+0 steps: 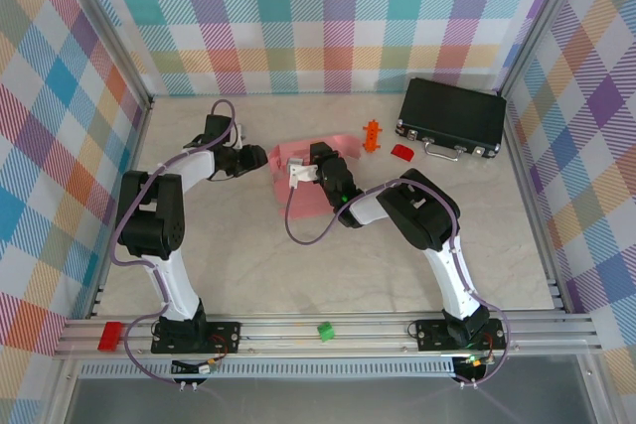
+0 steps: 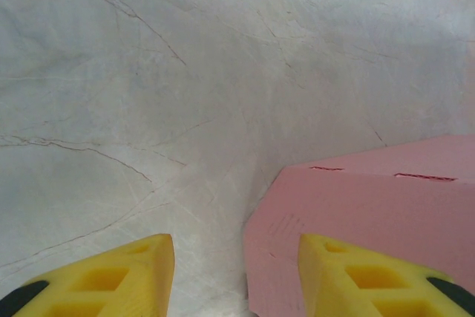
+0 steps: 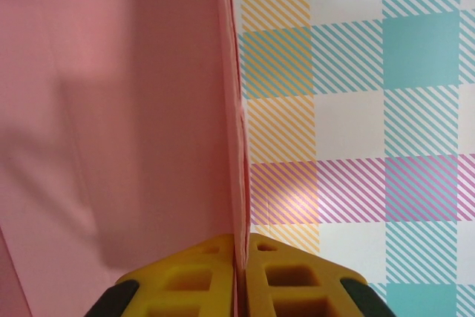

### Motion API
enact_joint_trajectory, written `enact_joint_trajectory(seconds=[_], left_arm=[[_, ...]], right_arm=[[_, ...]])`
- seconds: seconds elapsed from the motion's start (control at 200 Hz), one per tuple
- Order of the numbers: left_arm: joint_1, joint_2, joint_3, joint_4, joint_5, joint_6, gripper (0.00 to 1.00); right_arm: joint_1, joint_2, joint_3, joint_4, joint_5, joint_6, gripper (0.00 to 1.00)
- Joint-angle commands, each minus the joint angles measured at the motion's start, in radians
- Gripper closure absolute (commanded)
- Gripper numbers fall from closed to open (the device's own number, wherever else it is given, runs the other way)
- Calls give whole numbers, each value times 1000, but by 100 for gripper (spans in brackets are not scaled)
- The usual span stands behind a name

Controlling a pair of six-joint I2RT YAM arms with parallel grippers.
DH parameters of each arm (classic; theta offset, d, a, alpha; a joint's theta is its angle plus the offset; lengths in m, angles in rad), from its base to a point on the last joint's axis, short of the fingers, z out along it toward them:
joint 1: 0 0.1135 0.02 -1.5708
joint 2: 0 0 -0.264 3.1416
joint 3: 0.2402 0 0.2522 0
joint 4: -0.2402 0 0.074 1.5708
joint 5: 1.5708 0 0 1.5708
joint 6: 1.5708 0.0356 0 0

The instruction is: Fold the paper box

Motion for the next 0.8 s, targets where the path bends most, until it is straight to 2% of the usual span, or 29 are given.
enact_joint_trajectory(seconds=[0.0, 0.26, 0.565, 0.675, 0.795], left_arm=[[-1, -23, -23, 15, 65, 13, 53], [-1, -49, -40, 14, 100, 19, 53], [10, -94, -98, 25, -92, -50, 50], [14, -97, -106, 38, -89, -57, 50], [16, -75, -95, 51, -26, -43, 50]], right_arm=[[-2, -19, 24, -44, -2, 33, 88], [-4, -22, 35, -88, -3, 46, 87], [-5, -43, 49, -158, -3, 69, 87], [-8, -52, 51, -183, -8, 76, 87], [-7, -60, 53, -207, -15, 79, 87]])
